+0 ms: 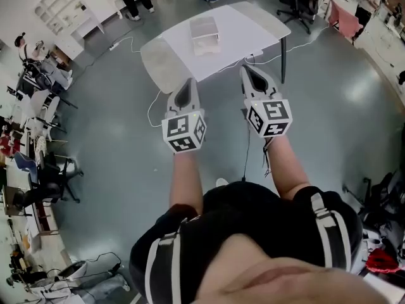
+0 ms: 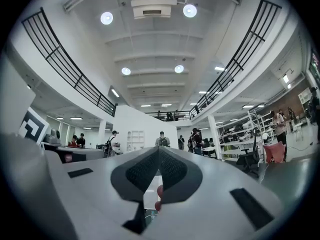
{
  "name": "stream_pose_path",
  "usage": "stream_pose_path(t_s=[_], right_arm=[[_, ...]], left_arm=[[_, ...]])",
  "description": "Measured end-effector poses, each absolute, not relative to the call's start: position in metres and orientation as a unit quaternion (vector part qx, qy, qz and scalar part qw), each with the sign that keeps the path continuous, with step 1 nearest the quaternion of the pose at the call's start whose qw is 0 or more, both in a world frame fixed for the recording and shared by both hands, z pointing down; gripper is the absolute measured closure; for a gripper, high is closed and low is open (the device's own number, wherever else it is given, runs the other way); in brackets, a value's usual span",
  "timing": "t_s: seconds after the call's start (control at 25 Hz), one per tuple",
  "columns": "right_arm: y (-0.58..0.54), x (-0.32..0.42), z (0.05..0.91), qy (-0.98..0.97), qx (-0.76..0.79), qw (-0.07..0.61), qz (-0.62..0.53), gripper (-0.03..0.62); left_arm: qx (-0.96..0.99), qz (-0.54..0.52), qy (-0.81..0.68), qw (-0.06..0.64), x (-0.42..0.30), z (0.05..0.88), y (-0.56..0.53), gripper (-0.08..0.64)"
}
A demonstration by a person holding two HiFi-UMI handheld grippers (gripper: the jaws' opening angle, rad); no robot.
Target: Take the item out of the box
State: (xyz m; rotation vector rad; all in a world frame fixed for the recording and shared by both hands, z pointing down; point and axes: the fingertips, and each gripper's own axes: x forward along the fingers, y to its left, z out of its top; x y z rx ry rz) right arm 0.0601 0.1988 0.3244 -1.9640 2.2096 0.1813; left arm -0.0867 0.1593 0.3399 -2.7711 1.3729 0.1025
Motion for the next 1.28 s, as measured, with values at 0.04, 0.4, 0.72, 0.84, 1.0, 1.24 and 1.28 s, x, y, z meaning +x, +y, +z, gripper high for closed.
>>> stream_pose_path(t_s=[0.04,0.4,0.72,0.84,1.0,1.24,1.28], right_arm=[[0.199,0.06,0.323,0.744,-0.659,0.093,0.061,0.581],[0.186,0.041,0.322,0.763,-0.636,0.099,0.058,0.581],[0.152,0.021,0.321,0.753,-0.647,0.1,0.068,0.581],[0.142,0.013,0.323,0.75,-0.65,0.1,0.07,0.581],[0.13,0.006,0.327,0.749,-0.652,0.095,0.071,0.581],[0.101,0.003,0.329,0.751,-0.651,0.087,0.072,0.58],[0.095,0.004,0.33,0.751,-0.65,0.087,0.071,0.581]], left_arm=[[-0.895,0.034,0.445,0.024,-0.088,0.339,0.16,0.555],[-0.892,0.034,0.449,0.027,-0.097,0.34,0.145,0.555],[-0.898,0.04,0.437,0.038,-0.116,0.336,0.11,0.555],[-0.899,0.044,0.433,0.039,-0.122,0.335,0.099,0.555],[-0.899,0.048,0.435,0.034,-0.131,0.34,0.085,0.555],[-0.895,0.057,0.443,0.018,-0.138,0.345,0.058,0.555],[-0.895,0.056,0.443,0.018,-0.137,0.346,0.053,0.555]])
